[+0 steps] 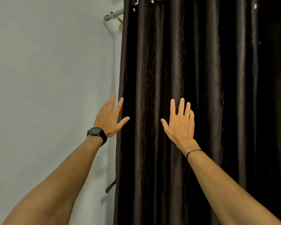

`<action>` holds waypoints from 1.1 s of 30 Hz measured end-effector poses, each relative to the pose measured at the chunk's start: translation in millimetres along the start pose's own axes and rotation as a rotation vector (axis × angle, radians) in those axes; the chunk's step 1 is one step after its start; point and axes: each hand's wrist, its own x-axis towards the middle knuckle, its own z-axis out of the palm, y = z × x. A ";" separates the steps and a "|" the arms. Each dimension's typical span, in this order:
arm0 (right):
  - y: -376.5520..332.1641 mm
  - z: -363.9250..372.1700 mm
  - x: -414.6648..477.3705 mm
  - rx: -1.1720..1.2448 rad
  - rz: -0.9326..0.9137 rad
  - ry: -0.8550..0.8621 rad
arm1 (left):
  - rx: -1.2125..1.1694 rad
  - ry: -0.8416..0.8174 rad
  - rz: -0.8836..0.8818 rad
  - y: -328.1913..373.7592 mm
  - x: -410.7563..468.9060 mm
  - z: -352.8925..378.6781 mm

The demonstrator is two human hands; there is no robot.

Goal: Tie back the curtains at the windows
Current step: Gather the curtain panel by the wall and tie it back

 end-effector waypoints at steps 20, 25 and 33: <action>-108.8 86.4 106.8 0.330 0.079 0.051 | -0.706 0.115 -0.210 -31.0 140.7 83.9; -201.1 91.7 144.5 0.331 -0.239 -0.143 | -0.978 0.216 -0.198 -53.5 148.3 87.9; -126.4 38.3 102.5 0.129 0.126 0.482 | -1.075 0.225 -0.147 -50.6 180.4 101.3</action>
